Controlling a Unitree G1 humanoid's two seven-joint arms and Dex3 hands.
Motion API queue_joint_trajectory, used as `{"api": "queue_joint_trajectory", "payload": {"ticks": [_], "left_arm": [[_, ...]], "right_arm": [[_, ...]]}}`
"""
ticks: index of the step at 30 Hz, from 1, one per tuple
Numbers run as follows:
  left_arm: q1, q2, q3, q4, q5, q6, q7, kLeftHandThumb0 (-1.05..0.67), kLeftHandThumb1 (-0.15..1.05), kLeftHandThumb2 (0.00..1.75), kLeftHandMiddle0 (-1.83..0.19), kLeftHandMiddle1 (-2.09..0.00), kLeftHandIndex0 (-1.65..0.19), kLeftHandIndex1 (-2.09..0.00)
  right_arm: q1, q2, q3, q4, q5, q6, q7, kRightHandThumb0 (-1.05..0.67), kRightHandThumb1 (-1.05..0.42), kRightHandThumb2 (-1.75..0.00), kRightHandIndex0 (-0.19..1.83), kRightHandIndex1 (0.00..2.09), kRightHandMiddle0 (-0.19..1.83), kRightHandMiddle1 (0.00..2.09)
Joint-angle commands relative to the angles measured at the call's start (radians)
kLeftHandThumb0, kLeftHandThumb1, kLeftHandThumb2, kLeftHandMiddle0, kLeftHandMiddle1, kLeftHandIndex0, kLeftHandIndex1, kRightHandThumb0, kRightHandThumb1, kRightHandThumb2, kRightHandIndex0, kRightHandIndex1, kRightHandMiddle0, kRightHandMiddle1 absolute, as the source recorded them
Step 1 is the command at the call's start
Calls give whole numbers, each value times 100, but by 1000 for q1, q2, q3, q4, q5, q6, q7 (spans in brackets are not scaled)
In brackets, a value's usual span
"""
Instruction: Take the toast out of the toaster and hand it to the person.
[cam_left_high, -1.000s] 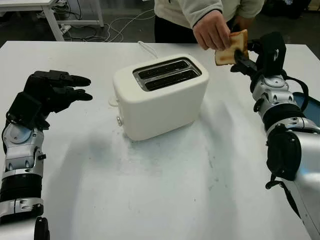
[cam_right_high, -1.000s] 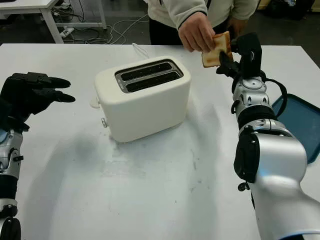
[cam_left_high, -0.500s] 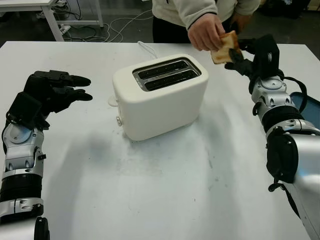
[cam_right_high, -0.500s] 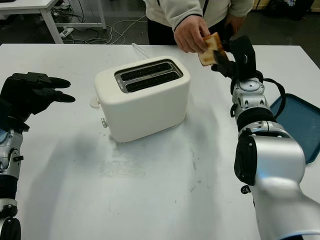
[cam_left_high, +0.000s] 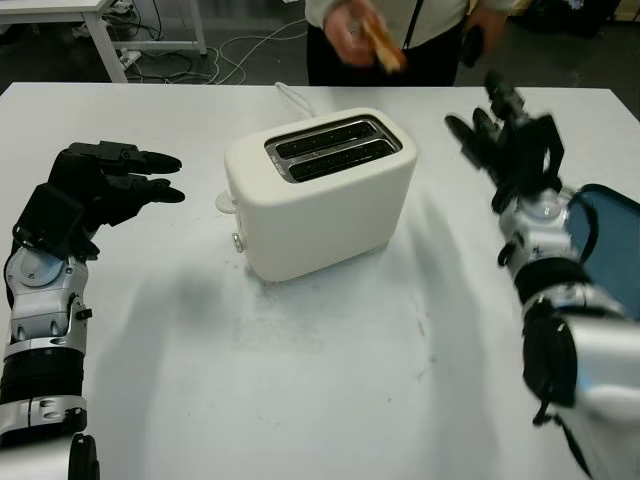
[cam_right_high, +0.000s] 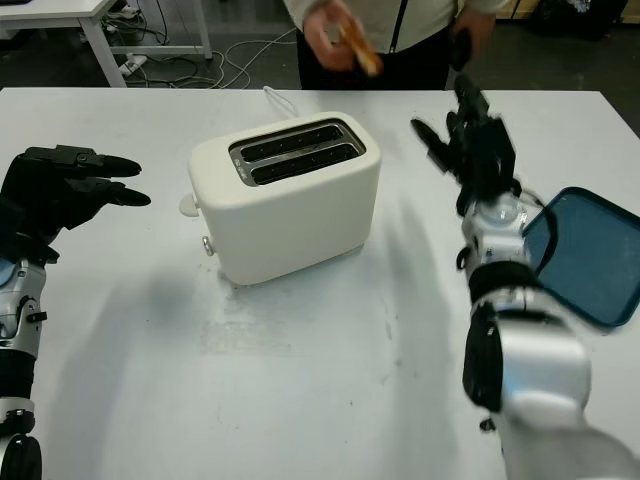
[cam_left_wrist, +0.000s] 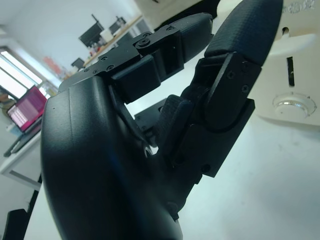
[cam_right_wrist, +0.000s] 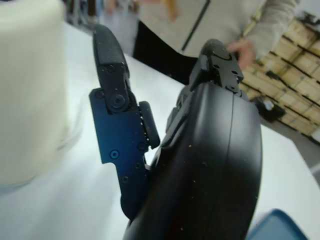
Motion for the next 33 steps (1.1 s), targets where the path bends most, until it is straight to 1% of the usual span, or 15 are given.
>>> {"api": "queue_joint_trajectory", "payload": {"ticks": [1,2,4,6,7,9,12,16,19,24,26,29,33], "left_arm": [[29,-9,9,-4,2,-8,14,-105,76,0,-150,-3,-139,0],[33,-13,11,-5,-1,-7,17,-105,76,0,-150,-3,-139,0],[44,-23,14,-13,-10,1,24,-105,75,0,-150,-3,-140,-1],[58,-37,16,-27,-14,13,40,-105,74,0,-151,-3,-141,-1],[66,-47,17,-32,-16,15,47,-105,73,0,-151,-3,-141,-1],[84,-68,19,-52,-17,30,69,-105,73,0,-151,-4,-142,-2],[120,-102,18,-77,-1,33,108,-105,73,0,-151,-4,-141,-1],[172,-143,2,-84,35,14,162,-105,74,1,-146,-1,-135,0],[200,-177,-10,-76,59,-10,199,-105,74,1,-141,0,-132,0],[227,-235,-28,-38,91,-49,249,-105,77,2,-139,0,-129,0],[233,-257,-34,-10,87,-61,250,-105,78,2,-140,-1,-130,-1],[239,-271,-41,5,79,-59,236,-105,79,2,-141,-2,-132,-2],[237,-278,-43,-2,61,-37,217,-105,77,0,-142,-4,-133,-5]], "right_arm": [[146,43,-2,-186,48,-18,17,-49,-92,-7,11,5,10,5],[217,69,0,-288,69,2,19,-45,-92,-9,14,6,13,6],[340,119,11,-478,108,79,1,-36,-92,-13,25,10,24,9],[436,161,28,-612,124,129,-23,-33,-92,-14,31,12,31,10],[477,174,39,-662,119,145,-33,-30,-92,-16,33,12,33,10],[543,188,58,-745,100,170,-55,-30,-92,-18,35,12,35,10],[623,215,82,-860,90,201,-86,-35,-92,-22,40,12,39,9],[716,263,119,-996,91,277,-136,-42,-92,-26,41,10,42,7],[773,304,150,-1046,78,304,-176,-39,-92,-30,42,8,44,6],[815,306,195,-1084,45,371,-188,-41,-92,-37,39,4,40,2],[818,311,203,-1090,44,394,-193,-42,-92,-37,39,4,39,1],[817,315,210,-1088,43,400,-191,-42,-92,-38,37,3,37,0],[805,319,206,-1077,62,422,-182,-44,-92,-36,35,1,35,0]]}}
